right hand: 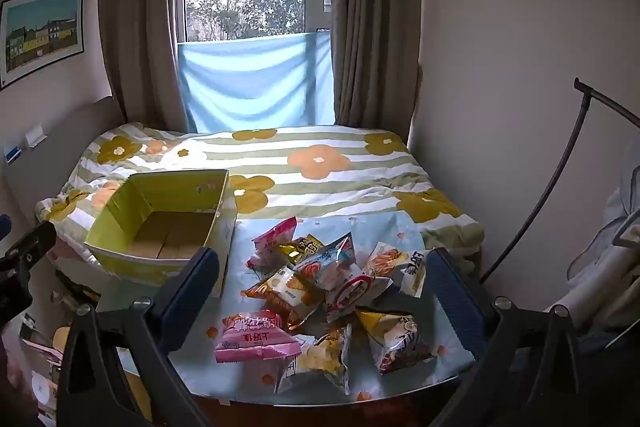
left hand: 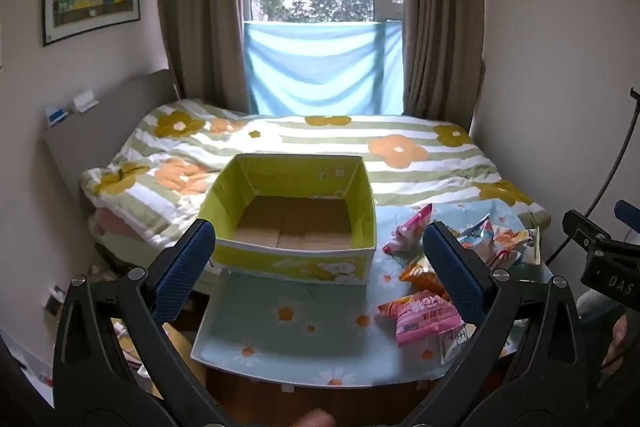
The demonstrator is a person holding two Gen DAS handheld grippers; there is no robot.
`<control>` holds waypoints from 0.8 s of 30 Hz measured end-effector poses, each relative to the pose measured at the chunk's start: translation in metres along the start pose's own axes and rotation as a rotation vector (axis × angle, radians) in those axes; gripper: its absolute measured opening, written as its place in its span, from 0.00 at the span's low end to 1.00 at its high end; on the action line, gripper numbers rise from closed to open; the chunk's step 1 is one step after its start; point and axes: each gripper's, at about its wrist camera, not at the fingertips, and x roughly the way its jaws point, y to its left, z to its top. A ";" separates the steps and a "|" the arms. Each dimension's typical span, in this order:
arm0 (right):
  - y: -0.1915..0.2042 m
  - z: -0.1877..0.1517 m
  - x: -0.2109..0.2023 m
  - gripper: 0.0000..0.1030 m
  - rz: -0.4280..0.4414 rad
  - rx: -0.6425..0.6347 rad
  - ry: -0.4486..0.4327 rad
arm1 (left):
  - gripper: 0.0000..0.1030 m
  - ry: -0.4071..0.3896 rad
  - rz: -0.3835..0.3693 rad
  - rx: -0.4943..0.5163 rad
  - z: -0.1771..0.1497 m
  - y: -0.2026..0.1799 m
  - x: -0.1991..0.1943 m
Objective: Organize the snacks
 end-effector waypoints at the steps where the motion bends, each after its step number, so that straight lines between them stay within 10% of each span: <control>1: 0.000 0.000 0.001 1.00 -0.001 0.000 -0.002 | 1.00 0.001 -0.005 -0.001 0.000 0.000 0.000; 24: -0.001 0.005 0.008 1.00 -0.001 -0.006 0.001 | 1.00 0.009 -0.005 -0.019 0.000 -0.005 0.008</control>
